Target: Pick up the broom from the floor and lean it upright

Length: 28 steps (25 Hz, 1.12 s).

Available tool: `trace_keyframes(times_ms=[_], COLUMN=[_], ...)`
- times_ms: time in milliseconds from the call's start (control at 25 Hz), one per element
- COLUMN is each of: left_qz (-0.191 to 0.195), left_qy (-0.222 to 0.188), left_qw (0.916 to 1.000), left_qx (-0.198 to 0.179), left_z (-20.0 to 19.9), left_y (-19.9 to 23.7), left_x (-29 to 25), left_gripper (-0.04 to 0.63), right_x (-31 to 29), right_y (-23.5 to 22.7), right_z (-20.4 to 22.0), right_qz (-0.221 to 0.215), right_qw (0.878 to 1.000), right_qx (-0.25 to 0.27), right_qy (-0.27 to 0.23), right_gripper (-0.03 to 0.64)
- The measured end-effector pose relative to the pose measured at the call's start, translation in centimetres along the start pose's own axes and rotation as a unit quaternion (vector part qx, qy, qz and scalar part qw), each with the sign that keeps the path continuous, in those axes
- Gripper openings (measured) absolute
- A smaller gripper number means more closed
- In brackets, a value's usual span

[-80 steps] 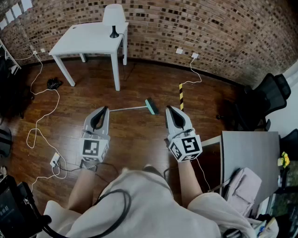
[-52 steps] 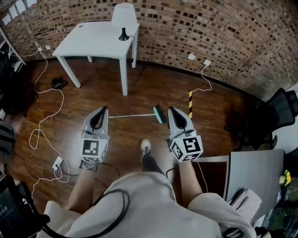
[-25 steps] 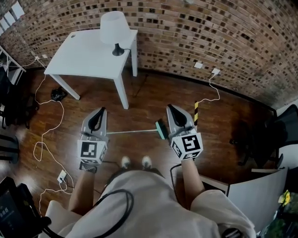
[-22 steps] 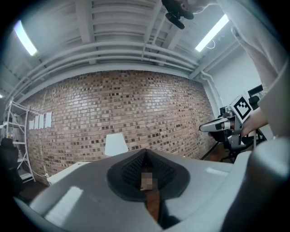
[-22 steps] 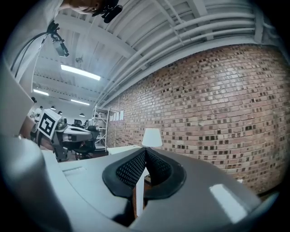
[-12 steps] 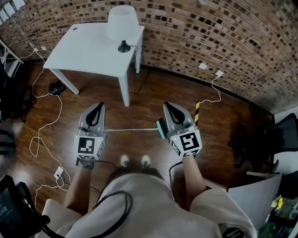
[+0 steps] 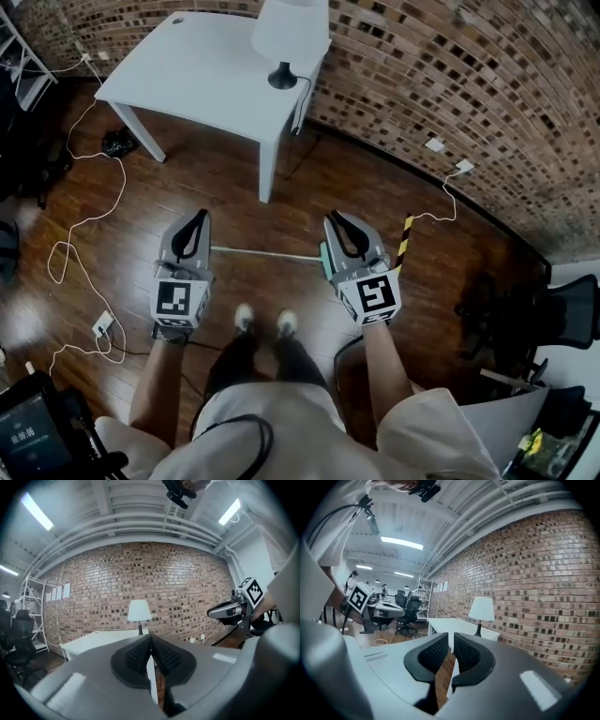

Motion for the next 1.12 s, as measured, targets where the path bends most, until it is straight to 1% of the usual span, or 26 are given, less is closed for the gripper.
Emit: trace_keyframes(times_ms=[80, 240, 400, 560, 640, 760, 840, 920, 1000, 1080, 1120], left_qz=[-0.013, -0.039, -0.068, -0.111, -0.125, -0.133, -0.137, -0.142, -0.145, -0.152, -0.159], left_qy=[0.011, 0.032, 0.051, 0.051, 0.051, 0.059, 0.072, 0.092, 0.113, 0.123, 0.123], left_qw=[0.9998, 0.9986, 0.9957, 0.9900, 0.9874, 0.9846, 0.9829, 0.9809, 0.9792, 0.9776, 0.9761], left_qx=[0.006, 0.018, 0.036, 0.070, 0.082, 0.097, 0.100, 0.097, 0.085, 0.079, 0.082], left_z=[2.0, 6.1, 11.4, 16.9, 20.2, 26.3, 31.0, 36.1, 41.3, 46.4, 48.9], left_y=[0.8, 2.1, 4.2, 6.5, 7.5, 8.6, 8.8, 9.0, 9.3, 9.7, 10.0], left_x=[-0.2, -0.5, -0.8, -0.8, -1.2, -2.0, -2.3, -2.5, -2.5, -2.4, -2.3], left_gripper=[0.002, 0.002, 0.002, 0.002, 0.002, 0.002, 0.002, 0.002, 0.002, 0.002, 0.002], right_x=[-1.5, -4.9, -9.1, -14.3, -17.0, -20.9, -23.2, -25.2, -26.9, -28.7, -29.6], right_y=[0.4, 1.3, 2.6, 5.3, 7.0, 9.8, 11.6, 13.4, 15.3, 17.5, 18.7], right_z=[1.7, 5.5, 9.8, 15.0, 18.0, 23.2, 27.2, 31.7, 36.5, 41.7, 44.5], right_qz=[-0.008, -0.038, -0.062, -0.094, -0.116, -0.149, -0.172, -0.196, -0.221, -0.248, -0.264], right_qw=[1.000, 0.999, 0.997, 0.994, 0.991, 0.985, 0.980, 0.974, 0.968, 0.959, 0.953], right_qx=[-0.001, 0.006, 0.011, 0.024, 0.035, 0.055, 0.072, 0.084, 0.088, 0.099, 0.105], right_qy=[0.011, 0.030, 0.044, 0.053, 0.059, 0.068, 0.073, 0.080, 0.086, 0.097, 0.106], right_gripper=[0.046, 0.035, 0.023, 0.014, 0.012, 0.012, 0.012, 0.012, 0.012, 0.012, 0.012])
Point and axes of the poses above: the fingertips, and each gripper's own axes: x backward along the fingers, y to its left, z out of its underside, the point moved 10 cm from there along x, backward along the fingers, and after that the axes turned 8 degrees about x, right-handed, at the moved point
